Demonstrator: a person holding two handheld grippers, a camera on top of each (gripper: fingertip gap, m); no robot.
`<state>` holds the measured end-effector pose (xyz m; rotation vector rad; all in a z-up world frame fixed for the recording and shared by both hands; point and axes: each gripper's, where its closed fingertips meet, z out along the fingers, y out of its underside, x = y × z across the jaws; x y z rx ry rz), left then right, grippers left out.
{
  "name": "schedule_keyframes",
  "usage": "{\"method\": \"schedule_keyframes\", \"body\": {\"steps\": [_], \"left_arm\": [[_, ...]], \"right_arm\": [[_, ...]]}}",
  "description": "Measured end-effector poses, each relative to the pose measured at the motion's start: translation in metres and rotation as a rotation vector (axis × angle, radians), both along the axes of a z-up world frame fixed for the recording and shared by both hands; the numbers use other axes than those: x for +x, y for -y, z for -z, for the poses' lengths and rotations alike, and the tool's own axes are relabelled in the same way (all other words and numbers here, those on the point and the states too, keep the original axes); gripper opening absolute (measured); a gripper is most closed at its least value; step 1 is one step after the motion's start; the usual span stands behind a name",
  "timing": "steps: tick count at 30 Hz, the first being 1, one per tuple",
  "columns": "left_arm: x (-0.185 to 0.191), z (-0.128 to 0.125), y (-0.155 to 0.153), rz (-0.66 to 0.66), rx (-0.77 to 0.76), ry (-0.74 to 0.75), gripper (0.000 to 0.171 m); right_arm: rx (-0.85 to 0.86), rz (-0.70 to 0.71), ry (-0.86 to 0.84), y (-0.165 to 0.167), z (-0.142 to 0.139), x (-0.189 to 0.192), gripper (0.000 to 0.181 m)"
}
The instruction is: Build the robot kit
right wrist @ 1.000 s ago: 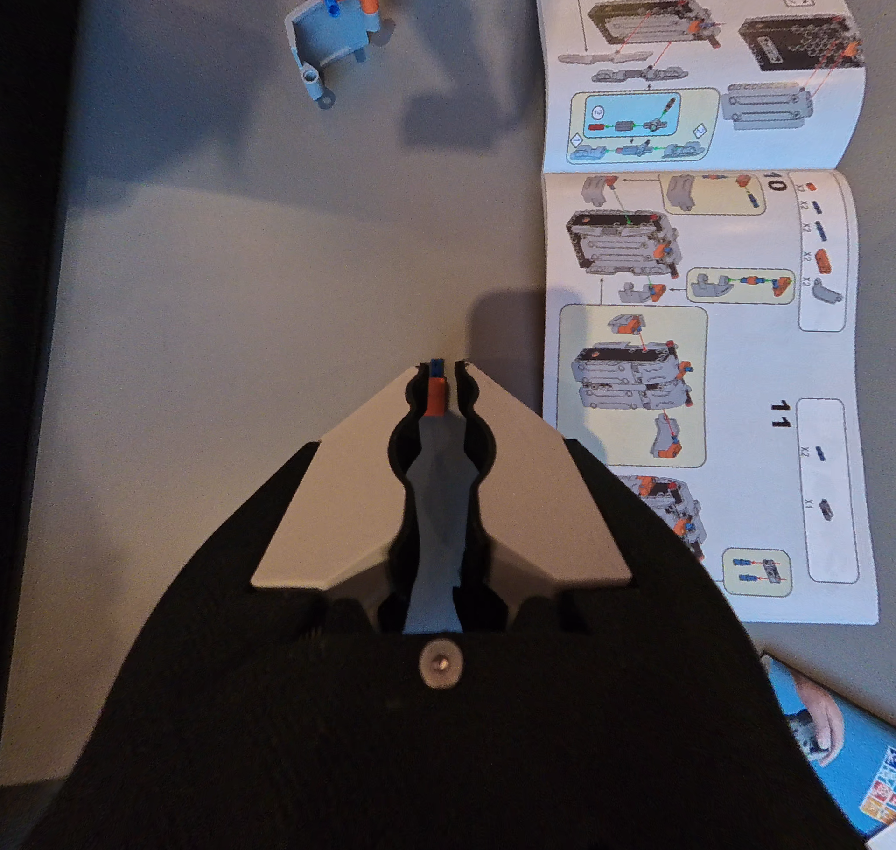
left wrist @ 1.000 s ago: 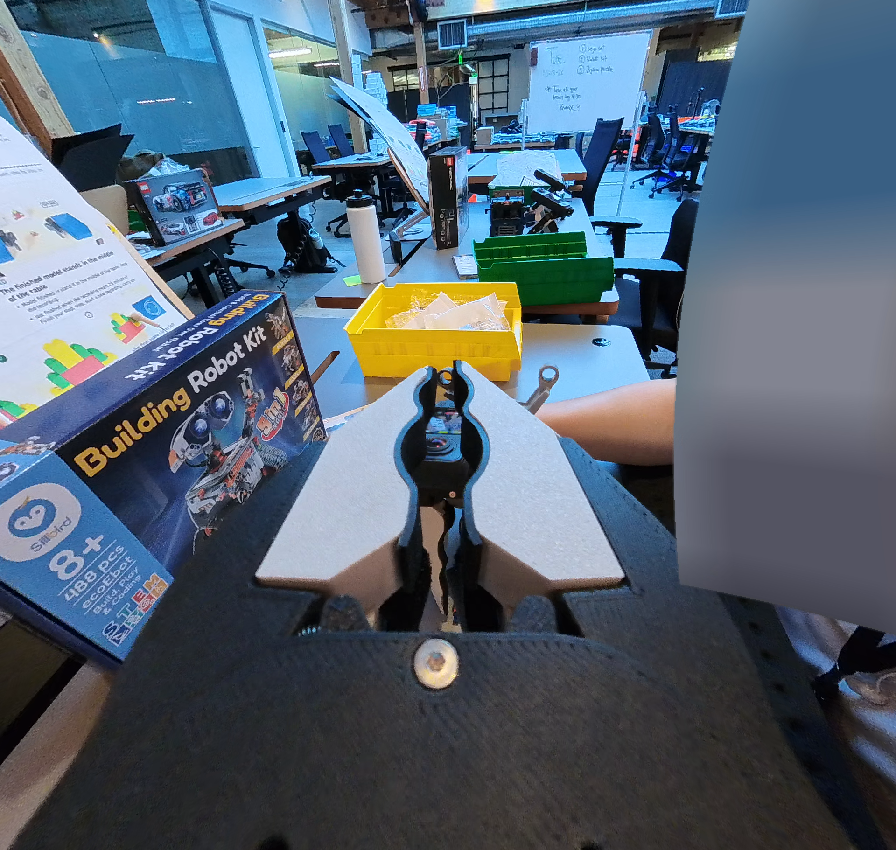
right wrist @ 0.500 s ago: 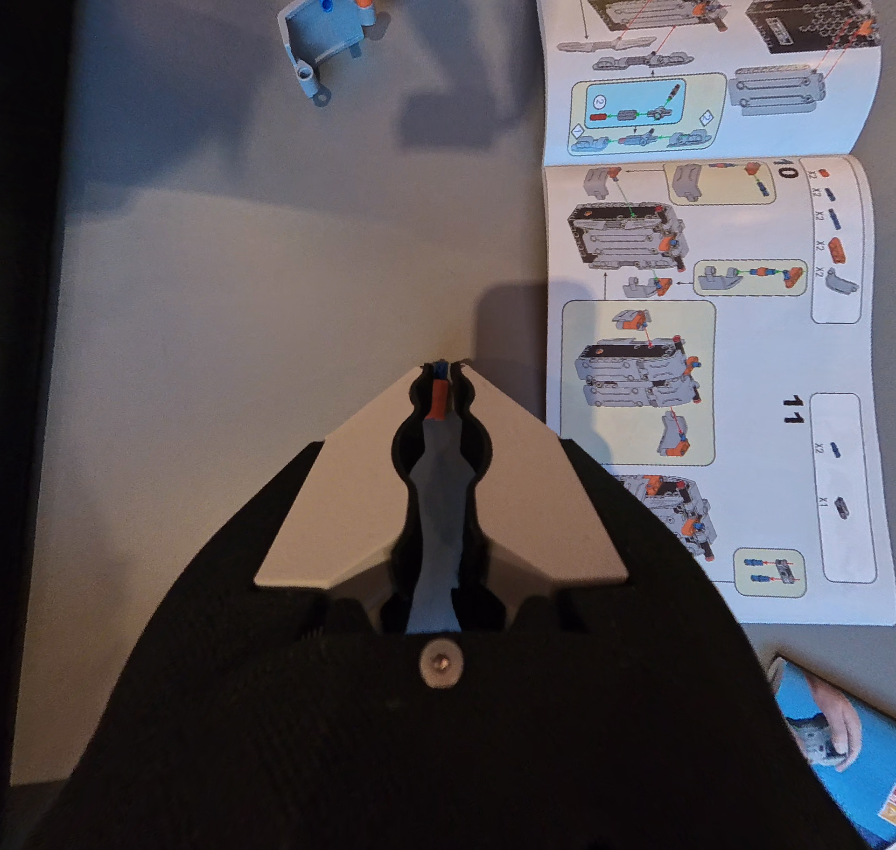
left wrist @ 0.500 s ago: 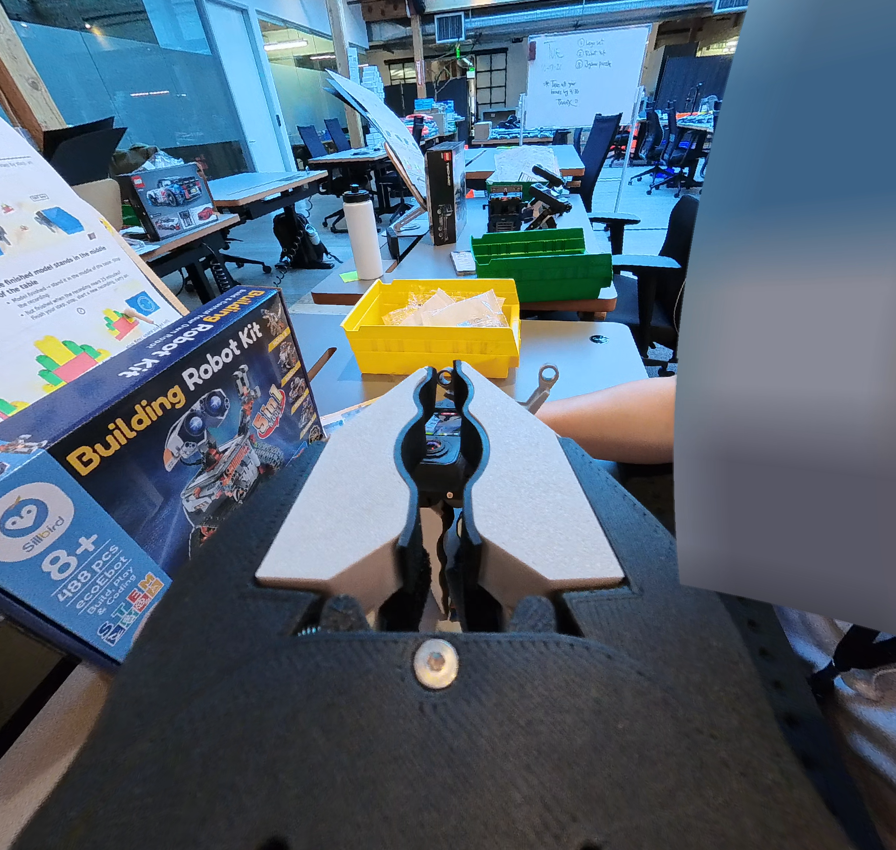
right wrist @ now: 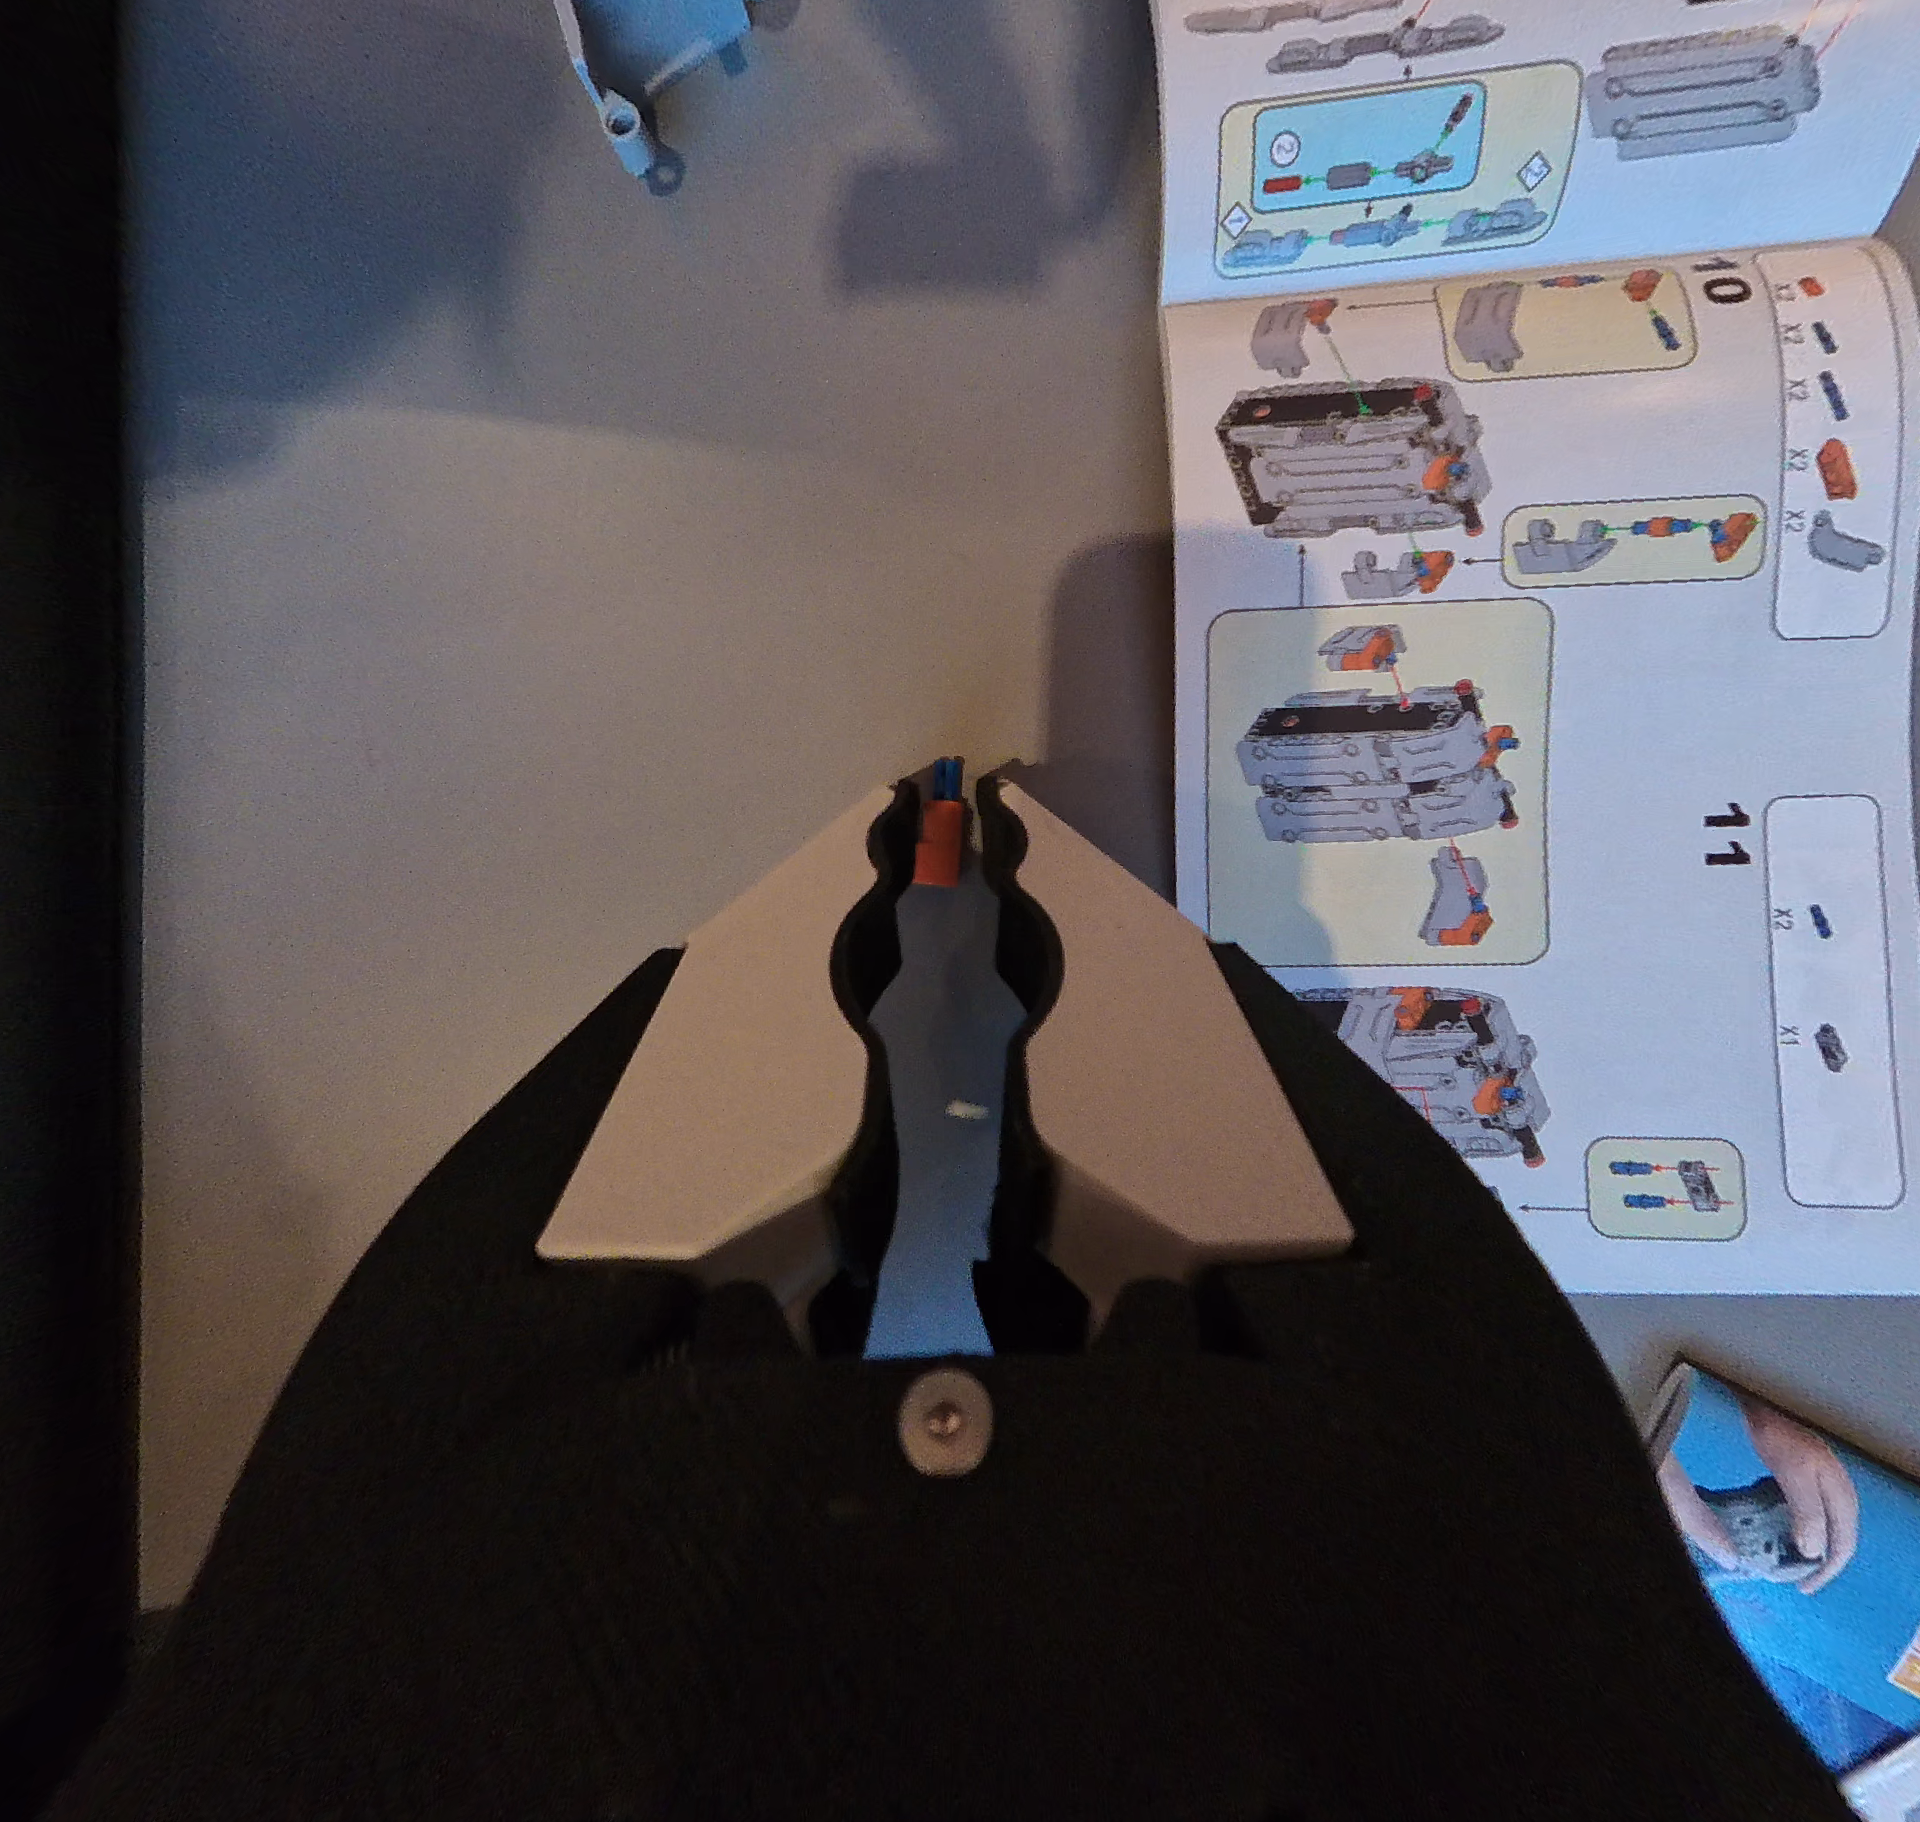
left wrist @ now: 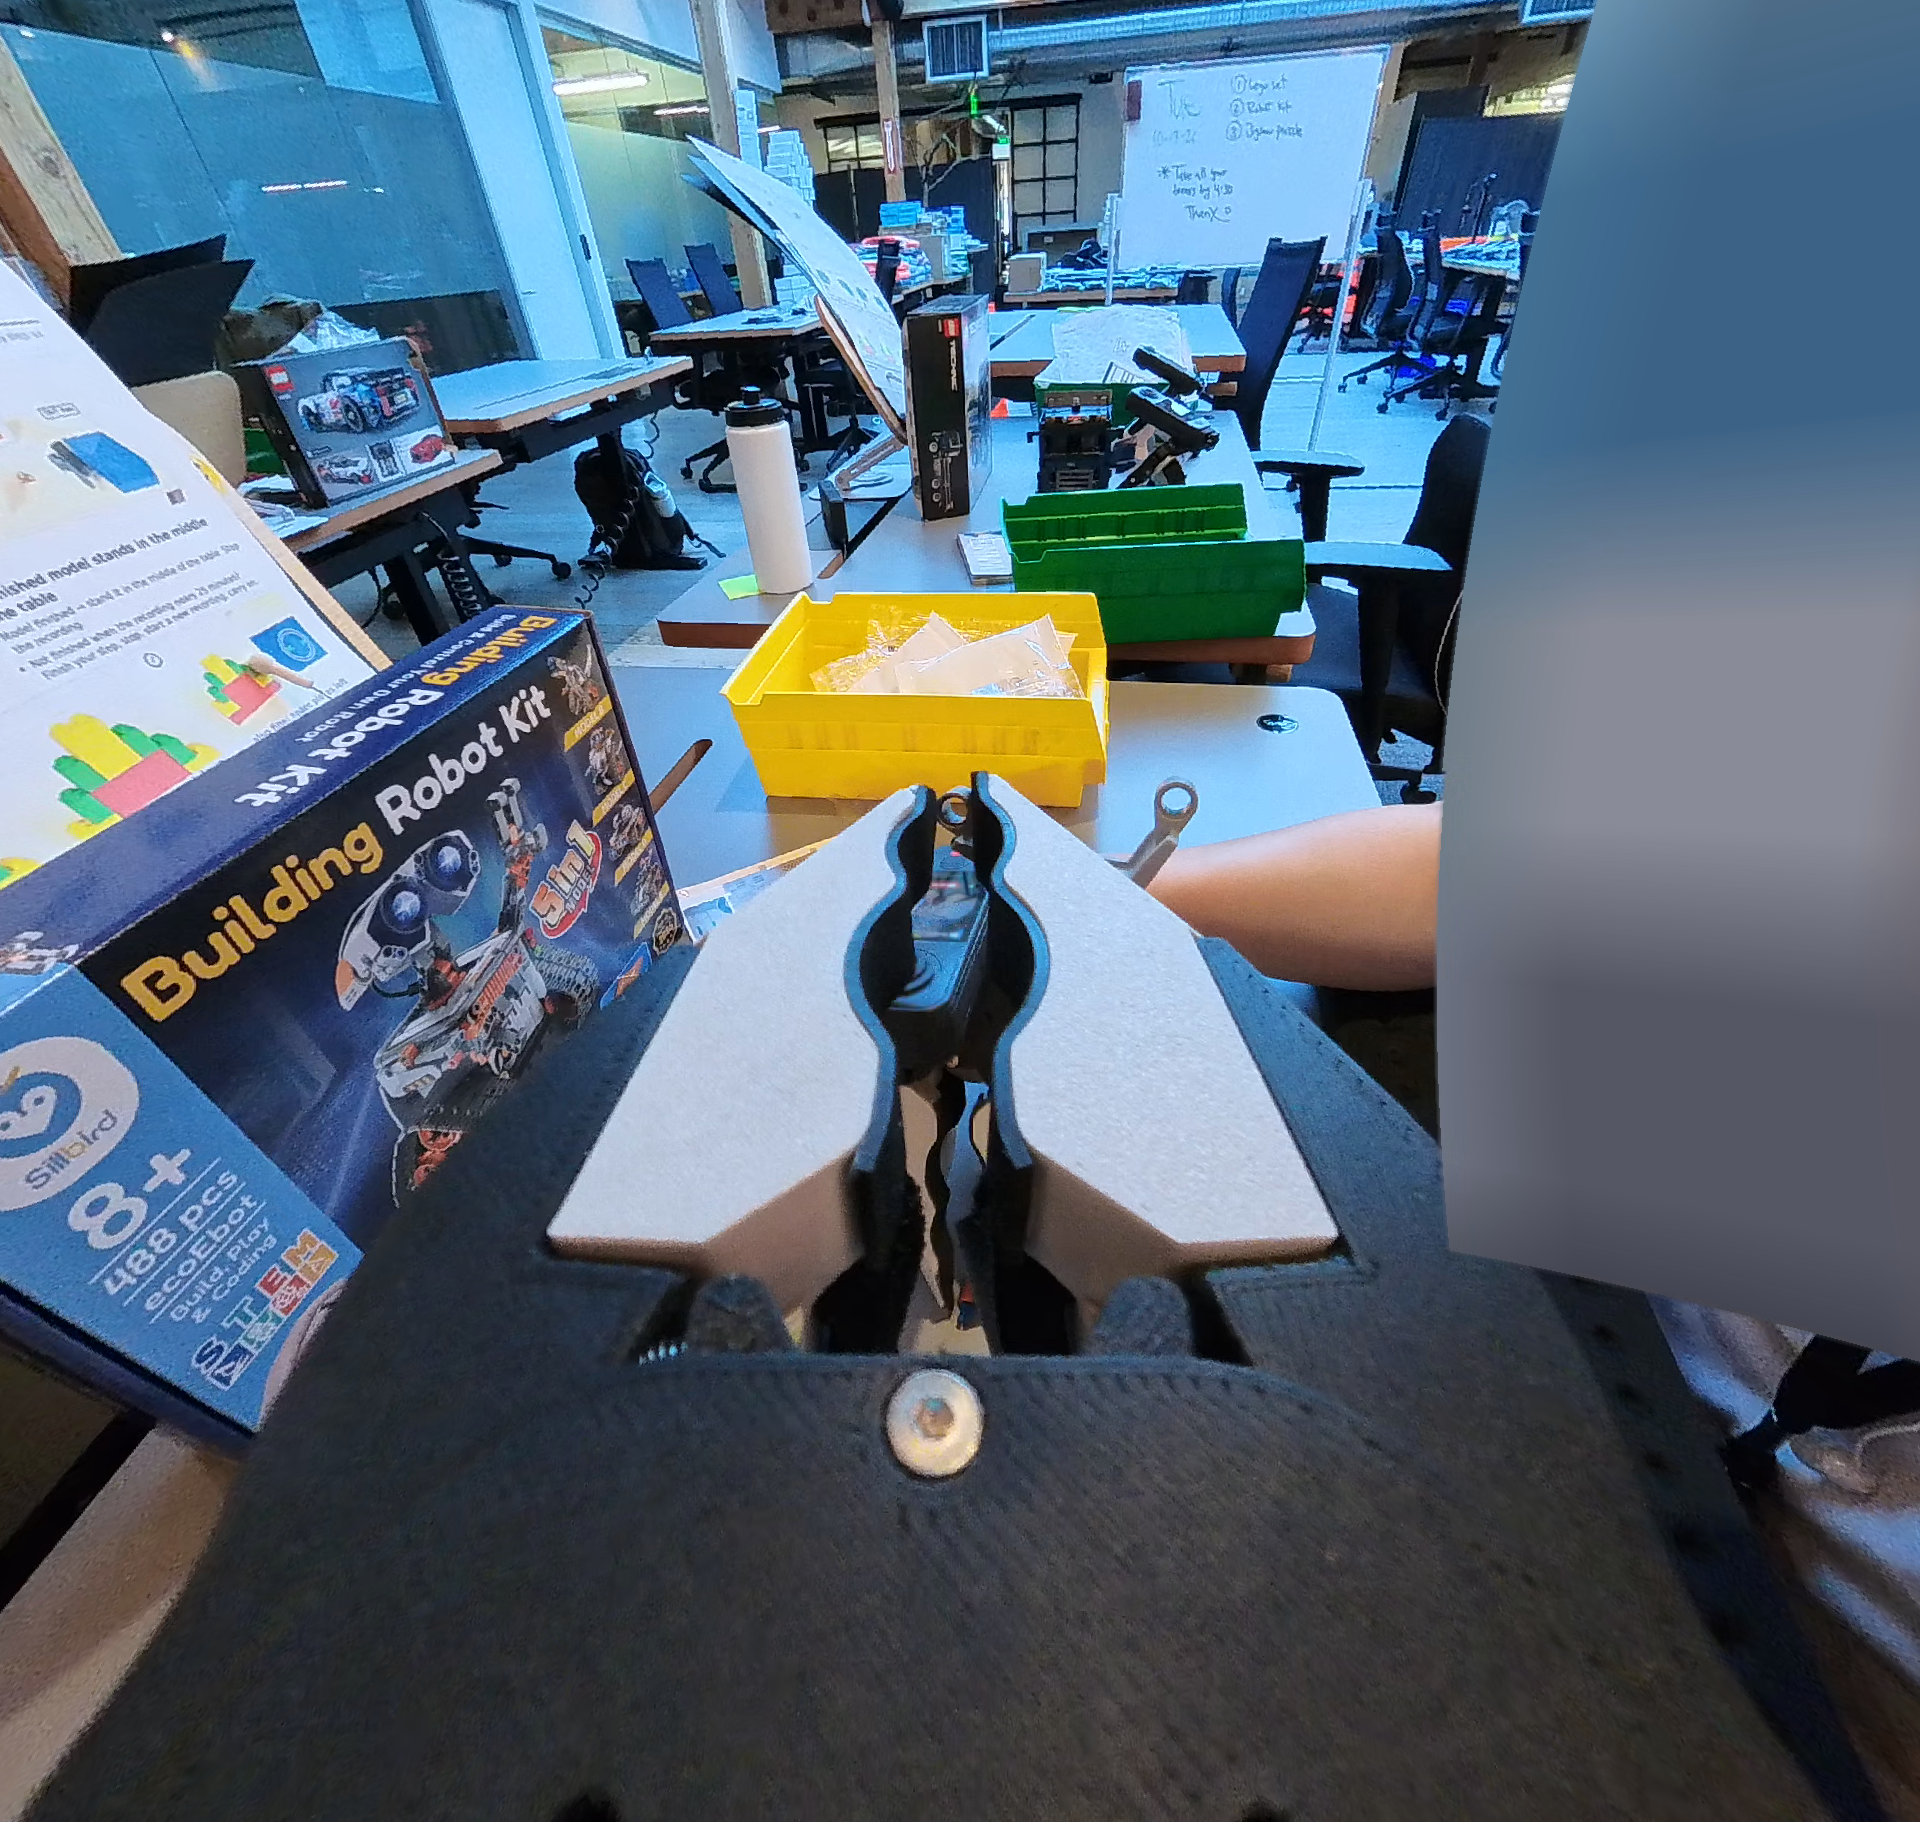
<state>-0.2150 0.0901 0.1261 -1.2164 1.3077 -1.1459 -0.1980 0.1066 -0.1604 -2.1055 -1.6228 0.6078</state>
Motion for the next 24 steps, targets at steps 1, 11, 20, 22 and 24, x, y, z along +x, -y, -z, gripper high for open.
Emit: {"method": "schedule_keyframes", "body": {"steps": [1,11,20,22,24], "left_arm": [[0.0002,0.0003,0.0000,0.000,0.000,-0.001,0.005],[0.0007,0.0010,-0.0001,0.001,-0.003,-0.006,0.005],[0.0017,0.0020,-0.0007,0.000,-0.005,-0.010,0.005],[0.0019,0.0022,-0.0010,0.000,-0.005,-0.010,0.005],[0.0021,0.0026,-0.0012,-0.001,-0.005,-0.011,0.005]], "right_arm": [[0.005,-0.002,0.012,-0.0001,0.0009,0.0004,0.011],[0.030,-0.001,0.090,0.0009,0.0001,0.0044,0.013],[0.010,-0.009,0.125,0.0043,0.0025,0.0063,0.007],[0.013,-0.011,0.125,0.0041,0.0025,0.0063,0.007],[0.018,-0.010,0.119,0.0034,0.0025,0.0061,0.007]]}}
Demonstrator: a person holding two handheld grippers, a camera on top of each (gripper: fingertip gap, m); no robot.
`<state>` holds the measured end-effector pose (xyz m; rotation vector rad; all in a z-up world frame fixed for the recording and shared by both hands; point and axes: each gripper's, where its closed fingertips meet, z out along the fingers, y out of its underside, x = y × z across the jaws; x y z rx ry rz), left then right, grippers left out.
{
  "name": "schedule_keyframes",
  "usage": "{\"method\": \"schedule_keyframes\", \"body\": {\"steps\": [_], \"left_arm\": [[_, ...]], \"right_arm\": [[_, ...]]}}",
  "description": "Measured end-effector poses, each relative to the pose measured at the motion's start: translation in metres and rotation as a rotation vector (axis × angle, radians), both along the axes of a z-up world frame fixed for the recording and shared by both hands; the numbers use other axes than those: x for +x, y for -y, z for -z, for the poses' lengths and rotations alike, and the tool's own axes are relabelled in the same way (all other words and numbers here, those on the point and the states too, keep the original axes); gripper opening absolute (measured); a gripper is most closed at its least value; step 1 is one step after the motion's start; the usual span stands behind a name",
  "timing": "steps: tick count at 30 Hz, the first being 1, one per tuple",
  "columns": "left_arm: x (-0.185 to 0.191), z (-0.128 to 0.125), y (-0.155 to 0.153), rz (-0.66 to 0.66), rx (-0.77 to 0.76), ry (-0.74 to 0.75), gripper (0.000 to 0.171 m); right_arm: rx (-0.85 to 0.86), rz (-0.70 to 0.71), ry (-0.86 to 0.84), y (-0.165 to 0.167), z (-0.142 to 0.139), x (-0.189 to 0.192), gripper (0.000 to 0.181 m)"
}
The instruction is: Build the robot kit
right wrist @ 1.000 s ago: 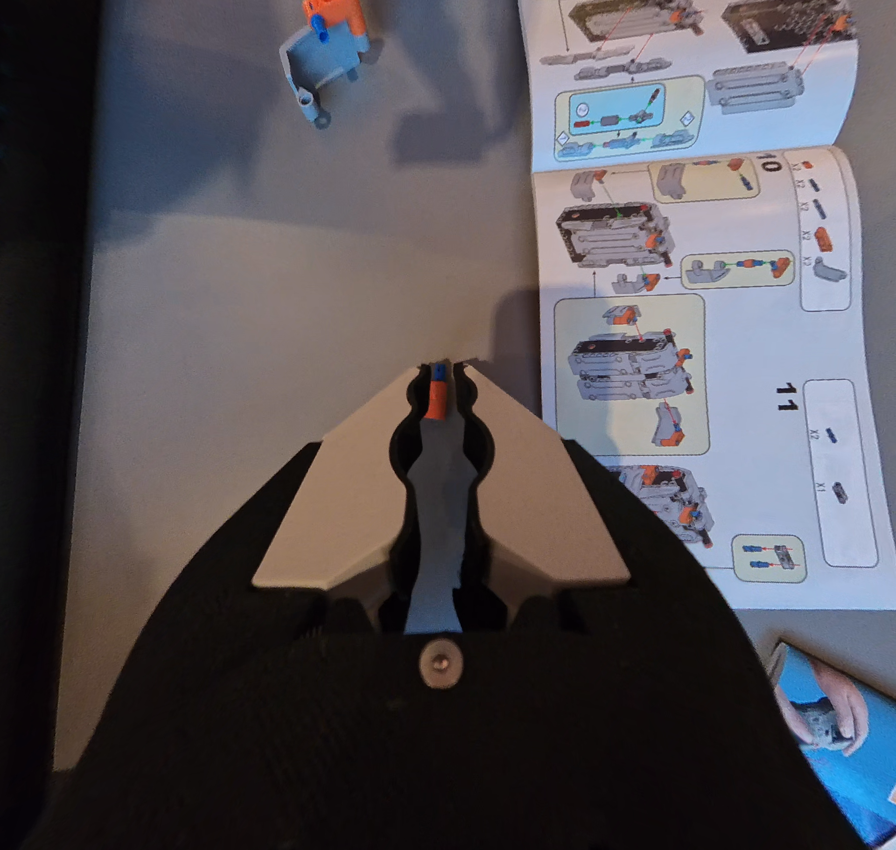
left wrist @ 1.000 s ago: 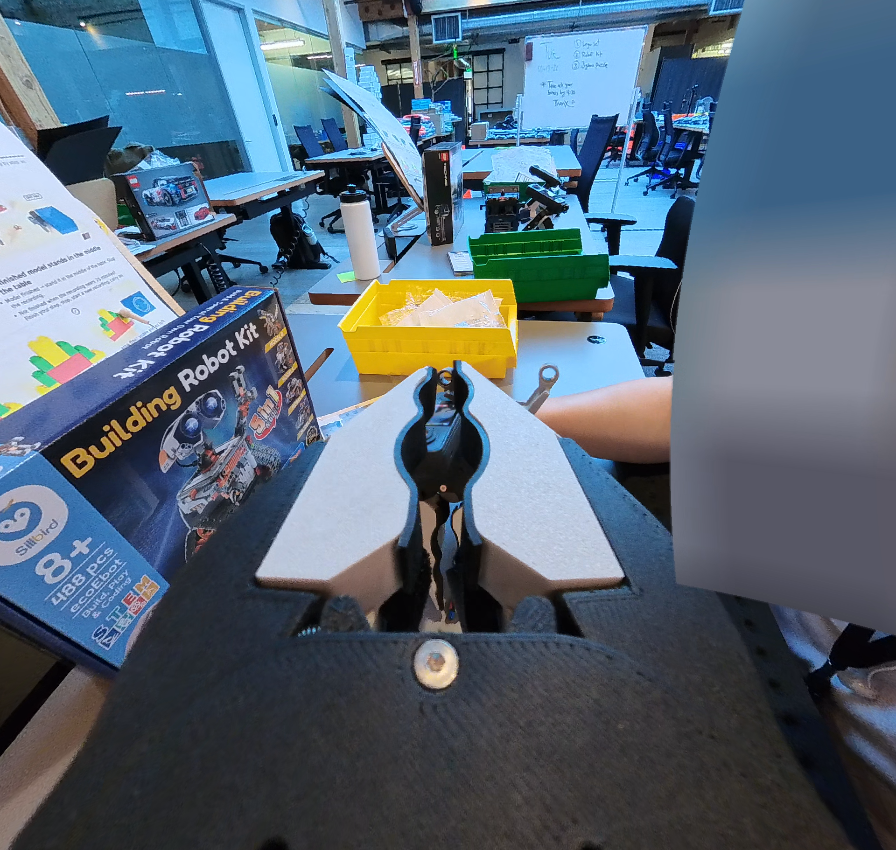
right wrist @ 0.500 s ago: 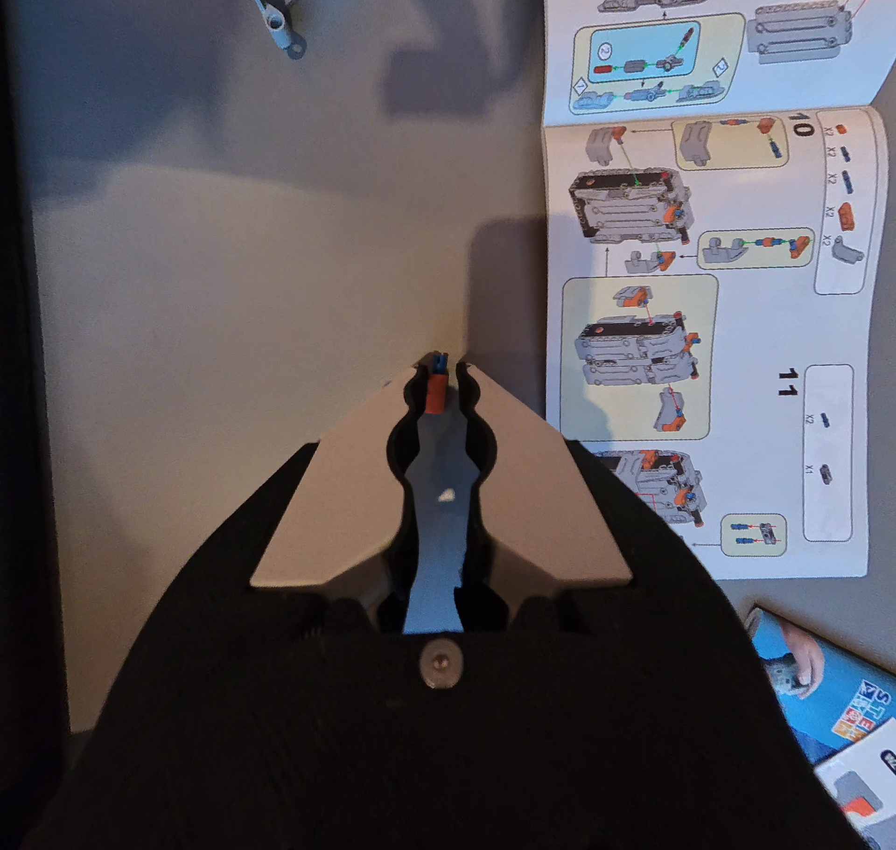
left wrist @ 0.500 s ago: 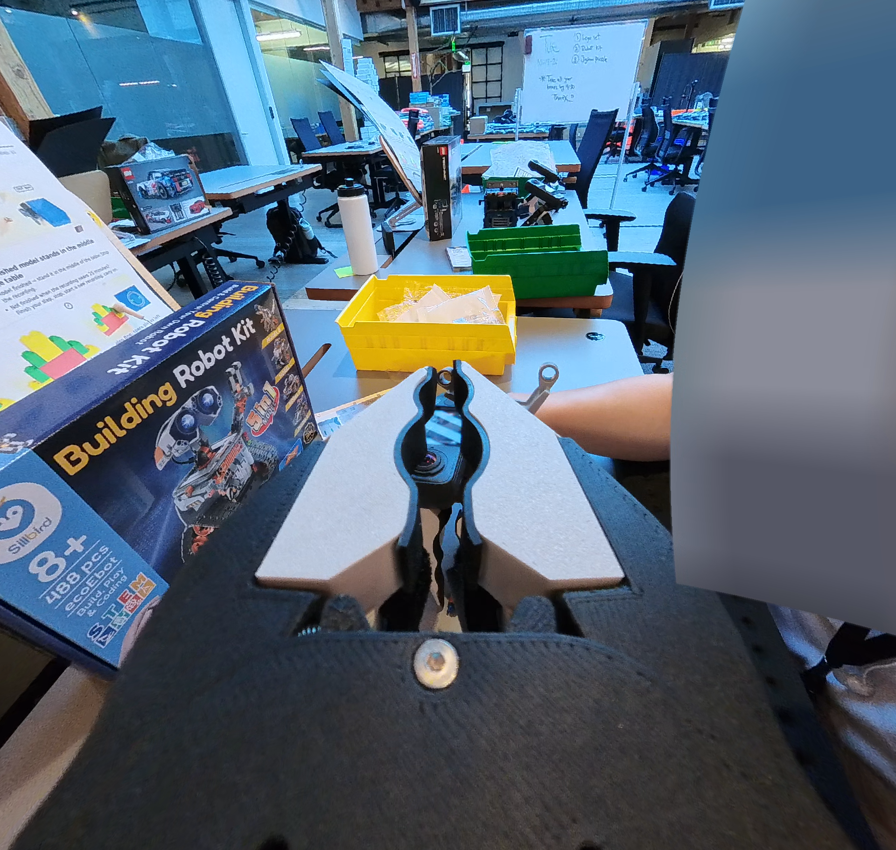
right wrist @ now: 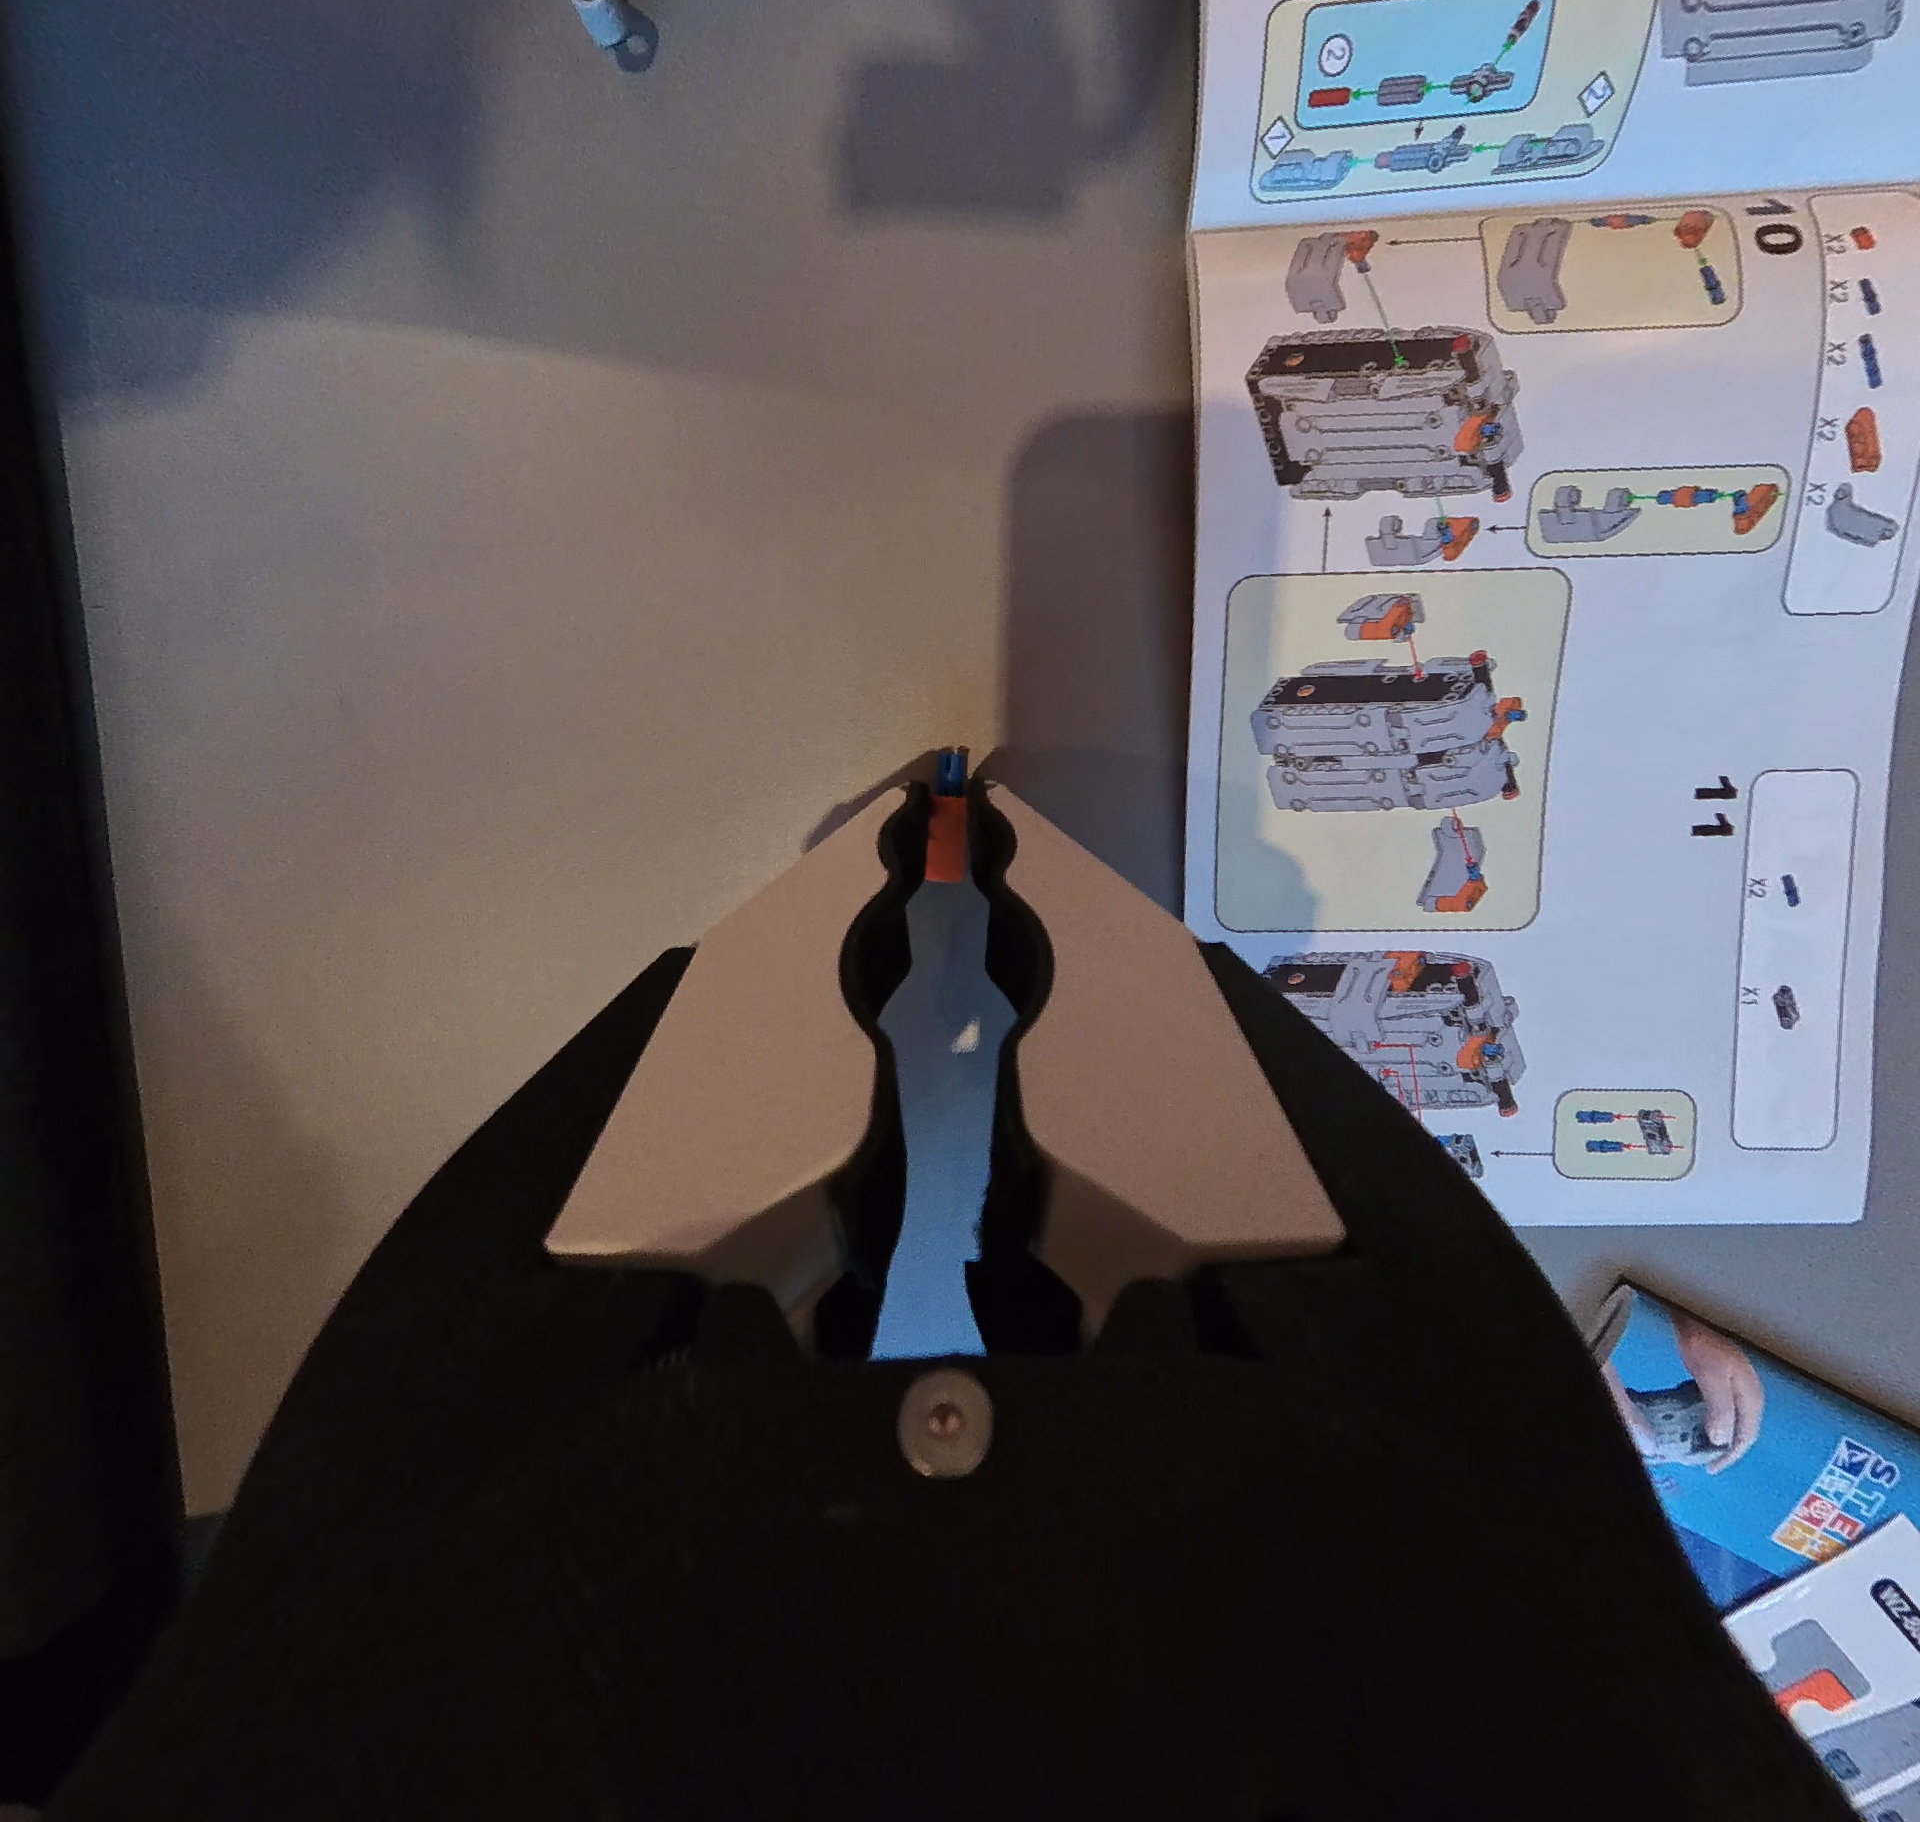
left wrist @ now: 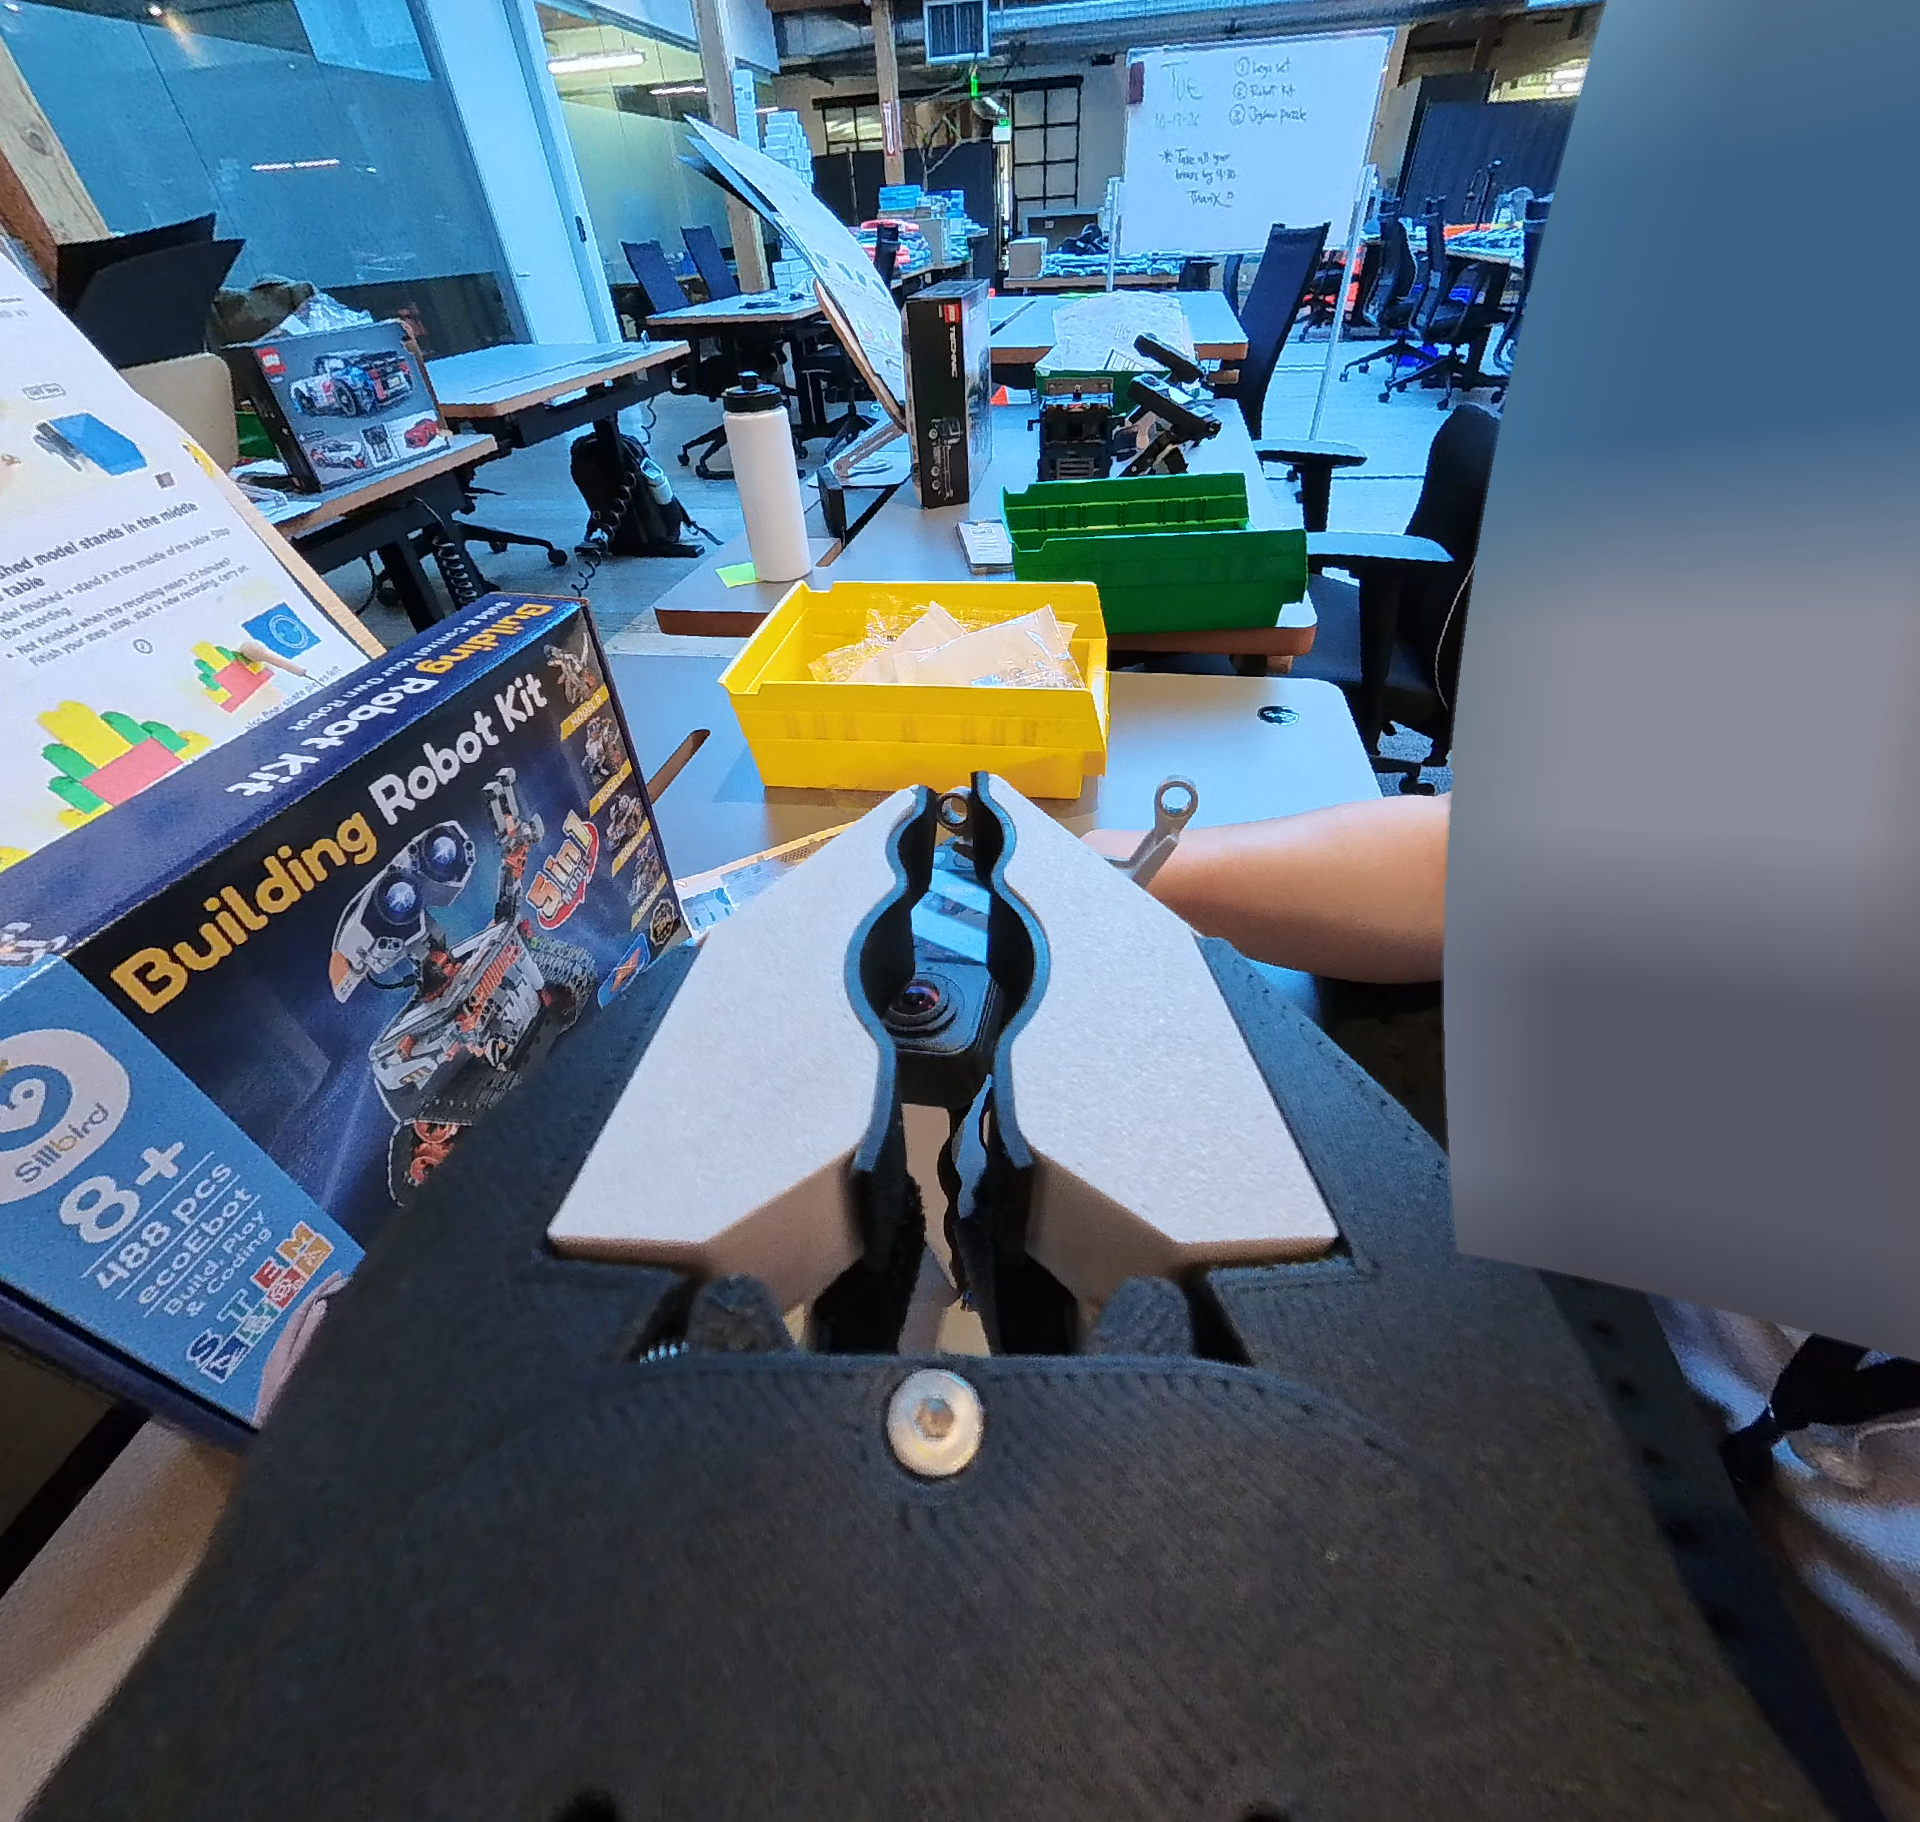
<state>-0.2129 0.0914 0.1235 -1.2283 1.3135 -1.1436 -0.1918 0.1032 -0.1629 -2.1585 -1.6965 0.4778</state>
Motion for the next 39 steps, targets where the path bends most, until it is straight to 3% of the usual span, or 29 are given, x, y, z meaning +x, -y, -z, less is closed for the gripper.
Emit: {"method": "schedule_keyframes", "body": {"steps": [10,14,21,29,34,39], "left_arm": [[-0.001,0.001,-0.002,-0.010,0.000,-0.003,0.005],[-0.001,0.004,-0.008,-0.029,-0.010,-0.004,0.005],[0.001,0.012,-0.018,-0.076,-0.009,-0.038,0.005],[0.012,0.005,-0.007,-0.020,-0.018,-0.002,0.005],[0.022,-0.013,0.010,0.039,0.007,0.105,0.005],[0.013,-0.046,0.032,0.091,0.086,0.285,0.005]], "right_arm": [[-0.015,-0.009,-0.028,0.001,0.001,0.000,0.006],[0.148,-0.024,-0.016,-0.012,-0.011,0.005,0.006],[0.568,0.005,-0.014,-0.028,-0.103,0.016,0.006],[0.993,-0.078,0.083,-0.010,-0.226,0.030,0.006],[1.178,-0.185,0.199,0.012,-0.286,0.026,0.006],[1.377,-0.201,0.264,0.034,-0.337,0.008,0.006]]}}
